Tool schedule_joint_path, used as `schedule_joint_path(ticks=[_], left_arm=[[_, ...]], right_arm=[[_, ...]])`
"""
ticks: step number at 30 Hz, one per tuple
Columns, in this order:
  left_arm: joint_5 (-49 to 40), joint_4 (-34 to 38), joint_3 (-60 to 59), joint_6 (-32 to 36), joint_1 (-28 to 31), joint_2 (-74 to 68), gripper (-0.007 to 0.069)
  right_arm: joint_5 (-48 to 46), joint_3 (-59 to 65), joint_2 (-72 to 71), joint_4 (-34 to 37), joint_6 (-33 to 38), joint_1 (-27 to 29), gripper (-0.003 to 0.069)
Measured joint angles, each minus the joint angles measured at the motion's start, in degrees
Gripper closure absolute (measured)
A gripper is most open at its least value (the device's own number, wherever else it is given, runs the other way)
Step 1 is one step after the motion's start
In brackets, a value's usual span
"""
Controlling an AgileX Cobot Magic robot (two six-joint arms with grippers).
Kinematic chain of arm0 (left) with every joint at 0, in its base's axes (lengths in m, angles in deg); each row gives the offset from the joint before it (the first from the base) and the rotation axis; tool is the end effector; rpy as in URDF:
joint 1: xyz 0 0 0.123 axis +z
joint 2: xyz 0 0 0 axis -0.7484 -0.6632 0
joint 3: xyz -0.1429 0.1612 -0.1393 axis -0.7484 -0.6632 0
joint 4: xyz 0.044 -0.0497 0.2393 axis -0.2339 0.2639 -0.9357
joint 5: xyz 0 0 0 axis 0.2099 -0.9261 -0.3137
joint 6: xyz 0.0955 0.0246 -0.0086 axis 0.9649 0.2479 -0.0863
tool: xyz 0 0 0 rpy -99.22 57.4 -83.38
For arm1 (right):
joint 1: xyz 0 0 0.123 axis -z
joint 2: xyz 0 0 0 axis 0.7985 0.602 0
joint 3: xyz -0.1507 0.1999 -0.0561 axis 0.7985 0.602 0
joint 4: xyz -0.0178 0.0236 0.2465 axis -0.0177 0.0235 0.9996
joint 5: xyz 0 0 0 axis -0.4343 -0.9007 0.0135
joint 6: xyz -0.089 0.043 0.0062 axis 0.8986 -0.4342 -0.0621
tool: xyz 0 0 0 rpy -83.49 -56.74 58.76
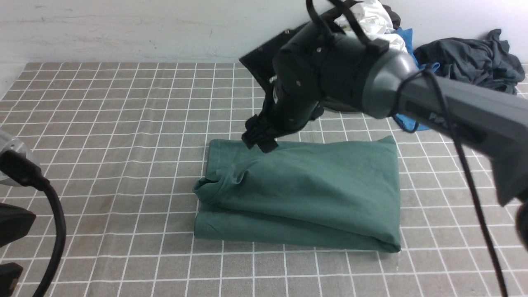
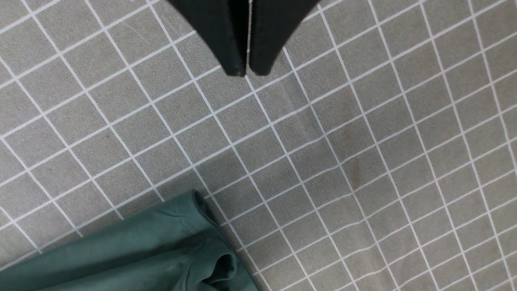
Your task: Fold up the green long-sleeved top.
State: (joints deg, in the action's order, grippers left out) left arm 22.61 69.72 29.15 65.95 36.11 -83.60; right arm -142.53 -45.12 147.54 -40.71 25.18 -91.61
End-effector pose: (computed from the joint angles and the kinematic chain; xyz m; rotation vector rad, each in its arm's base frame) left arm 0.1315 -0.0397 0.3338 0.5585 2.3363 -0.1306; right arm 0.3756 0.2751 0.1908 -0.8492 2.5718 -0.0771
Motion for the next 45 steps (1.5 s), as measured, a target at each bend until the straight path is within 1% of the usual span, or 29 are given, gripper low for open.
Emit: schedule_joint_path(ticks=[1,3,6,12,17,18,21,23,25,26,27,28,30,33,34,36,38,39,41,45], left_arm=[[0.0,0.0,0.0,0.0,0.0,0.0,0.0632],[0.0,0.0,0.0,0.0,0.0,0.0,0.0632],[0.0,0.0,0.0,0.0,0.0,0.0,0.0632],[0.49,0.01,0.0,0.0,0.0,1.19,0.0632],[1.8,-0.58,-0.07,-0.89,0.0,7.33,0.0632],[1.85,-1.22,-0.58,-1.32,0.0,10.02,0.0632],[1.91,-2.65,-4.18,-2.79,0.0,16.22,0.0632],[1.97,-3.18,-6.11,-3.54,0.0,19.13,0.0632],[3.39,-4.54,-12.3,-6.04,0.0,25.28,0.0632],[3.68,-4.68,-13.3,-6.48,0.0,26.86,0.0632],[5.31,-5.03,-17.24,-8.1,0.0,30.58,0.0632],[5.88,-5.13,-17.24,-8.6,0.0,31.1,0.0632],[10.54,-5.32,-23.02,-11.54,0.0,37.81,0.0632],[14.52,-5.37,-26.77,-13.03,0.0,41.96,0.0632],[15.17,-5.37,-27.23,-13.06,0.0,42.28,0.0632],[17.93,-5.5,-29.31,-13.32,0.0,42.91,0.0632],[18.57,-5.57,-29.64,-13.32,0.0,42.92,0.0631],[18.75,-5.63,-29.64,-13.32,0.0,42.92,0.0631],[19.6,-5.62,-29.64,-13.32,0.0,42.99,0.0631],[19.64,-5.62,-29.66,-13.36,0.0,42.99,0.0631]], right_arm=[[0.0,0.0,0.32,0.27,0.0,0.0,0.009],[0.28,0.0,3.72,4.12,0.37,-0.33,0.009],[1.64,0.0,6.85,6.51,1.29,-1.32,0.0092],[1.91,-0.56,6.52,6.7,1.95,-2.04,0.0092],[-4.3,-1.88,-0.33,6.01,3.09,-2.43,0.0092],[-6.23,-2.24,-4.05,5.84,3.66,-2.43,0.0092],[-10.52,-2.23,-12.26,6.89,6.53,-2.43,0.0092],[-11.11,-1.6,-15.26,7.74,7.59,-2.43,0.0092],[-10.63,3.1,-23.64,10.09,9.45,-2.43,0.0092],[-10.35,3.61,-24.26,10.22,9.57,-2.43,0.0092],[-8.4,9.07,-29.62,11.38,9.73,-2.43,0.0092],[-8.07,9.07,-29.62,11.38,9.75,-2.43,0.0092],[-2.38,18.87,-37.6,12.8,9.8,-2.43,0.0092],[5.36,30.07,-46.38,14.51,9.82,-2.43,0.0095],[6.52,31.62,-47.63,14.66,9.82,-2.43,0.0096],[12.54,40.83,-55.76,15.23,9.82,-2.43,0.0106],[15.44,47.13,-62.43,15.43,9.82,-2.43,0.0116],[15.78,47.63,-63.04,15.43,9.82,-2.43,0.0117],[16.49,52.77,-69.96,15.43,9.82,-2.43,0.0127],[16.49,58.35,-78.5,15.9,9.71,-2.43,0.0139]])
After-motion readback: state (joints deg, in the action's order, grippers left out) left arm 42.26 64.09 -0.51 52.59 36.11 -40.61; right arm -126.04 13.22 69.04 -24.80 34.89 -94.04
